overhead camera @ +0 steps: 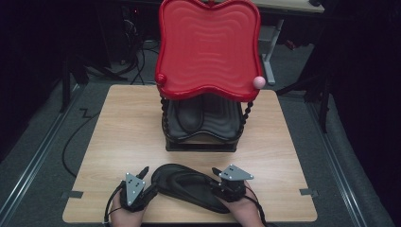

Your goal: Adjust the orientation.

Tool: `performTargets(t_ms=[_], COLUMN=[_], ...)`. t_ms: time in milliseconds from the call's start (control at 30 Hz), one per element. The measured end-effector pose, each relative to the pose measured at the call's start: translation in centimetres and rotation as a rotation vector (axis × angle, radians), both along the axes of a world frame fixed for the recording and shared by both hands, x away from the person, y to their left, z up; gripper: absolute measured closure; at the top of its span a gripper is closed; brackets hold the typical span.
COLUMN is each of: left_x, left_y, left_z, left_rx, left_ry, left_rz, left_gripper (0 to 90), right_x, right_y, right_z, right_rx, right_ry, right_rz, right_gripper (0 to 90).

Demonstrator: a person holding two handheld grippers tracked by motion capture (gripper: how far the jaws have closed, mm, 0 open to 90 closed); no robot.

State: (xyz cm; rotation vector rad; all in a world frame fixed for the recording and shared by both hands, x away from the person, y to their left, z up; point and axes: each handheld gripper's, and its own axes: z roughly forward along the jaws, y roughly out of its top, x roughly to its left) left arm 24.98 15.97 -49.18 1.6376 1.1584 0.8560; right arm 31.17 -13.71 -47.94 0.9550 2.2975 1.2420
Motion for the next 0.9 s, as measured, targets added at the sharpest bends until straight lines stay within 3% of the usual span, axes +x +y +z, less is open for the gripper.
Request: performTargets(t_ms=[200, 467, 567, 633, 700, 767, 833, 900], left_x=[-0.7, -0.5, -0.2, 0.0, 0.2, 0.5, 0.8, 1.0], left_y=[0.4, -0.3, -0.7, -1.0, -1.4, -2.0, -2.6, -3.2], left_z=[0.0, 0.2, 0.2, 0.2, 0.3, 0.3, 0.3, 0.3], left_rx=[-0.005, -0.002, -0.01, -0.007, -0.008, -0.007, -0.01, -0.009], left_ry=[-0.006, -0.01, -0.006, -0.007, -0.008, -0.007, -0.005, -0.004], left_rz=[0.006, -0.017, -0.031, -0.044, -0.059, -0.08, -0.1, -0.121], left_gripper=[53.5, 53.3, 53.2, 53.3, 53.3, 53.3, 53.2, 53.2], right_x=[0.4, 0.3, 0.3, 0.0, -0.4, -0.9, -1.8, -2.8], right_y=[1.1, 1.3, 1.2, 0.8, 0.0, -1.1, -2.0, -2.9], right_z=[-0.2, -0.3, -0.3, -0.2, -0.3, -0.2, -0.1, 0.1], right_rx=[-0.039, -0.062, -0.072, -0.093, -0.083, -0.077, -0.063, -0.022], right_ry=[0.008, 0.016, 0.006, -0.013, 0.0, 0.006, 0.005, 0.009], right_rz=[0.019, 0.017, 0.008, -0.026, -0.062, -0.093, -0.078, -0.091], right_gripper=[68.8, 68.1, 76.6, 82.5, 83.1, 82.2, 79.3, 75.0])
